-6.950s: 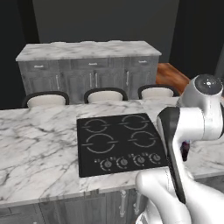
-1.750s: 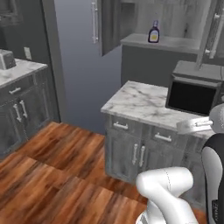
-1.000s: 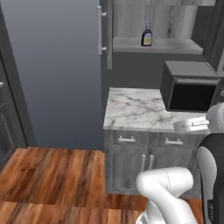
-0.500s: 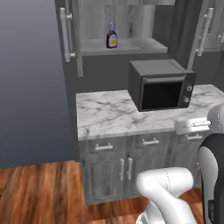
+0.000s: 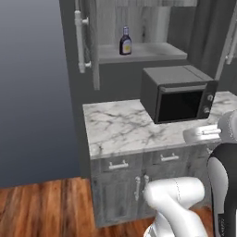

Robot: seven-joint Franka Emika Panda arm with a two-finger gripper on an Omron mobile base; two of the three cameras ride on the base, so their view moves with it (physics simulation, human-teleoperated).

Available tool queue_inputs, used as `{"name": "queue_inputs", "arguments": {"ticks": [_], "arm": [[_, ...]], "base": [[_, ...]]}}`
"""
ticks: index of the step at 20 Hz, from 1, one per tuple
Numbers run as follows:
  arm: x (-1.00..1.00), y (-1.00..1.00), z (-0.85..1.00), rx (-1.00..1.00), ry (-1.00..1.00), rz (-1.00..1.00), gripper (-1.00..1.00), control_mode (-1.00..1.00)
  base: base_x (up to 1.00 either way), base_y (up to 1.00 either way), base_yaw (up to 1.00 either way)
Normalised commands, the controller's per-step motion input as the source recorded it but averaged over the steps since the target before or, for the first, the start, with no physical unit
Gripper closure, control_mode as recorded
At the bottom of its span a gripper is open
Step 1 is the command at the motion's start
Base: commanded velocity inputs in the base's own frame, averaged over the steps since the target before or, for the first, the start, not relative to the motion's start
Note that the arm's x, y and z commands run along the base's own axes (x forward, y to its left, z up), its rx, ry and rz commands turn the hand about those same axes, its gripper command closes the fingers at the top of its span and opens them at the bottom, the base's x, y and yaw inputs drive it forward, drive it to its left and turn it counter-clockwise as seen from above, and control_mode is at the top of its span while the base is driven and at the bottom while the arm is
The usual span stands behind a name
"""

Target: Take 2 condiments from the cabinet and move them on the counter near the stove.Make sure the condiments are lined up with each other, next to each other.

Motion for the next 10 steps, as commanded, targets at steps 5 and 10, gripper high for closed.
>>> {"name": "queue_inputs", "arguments": {"ticks": [5, 10], "arm": [[0.0, 0.0, 0.0, 0.0, 0.0, 0.0, -1.0, 1.0], [0.0, 0.0, 0.0, 0.0, 0.0, 0.0, -1.0, 1.0]], "base": [[0.82, -0.15, 0.0], [0.7, 0.0, 0.0]]}}
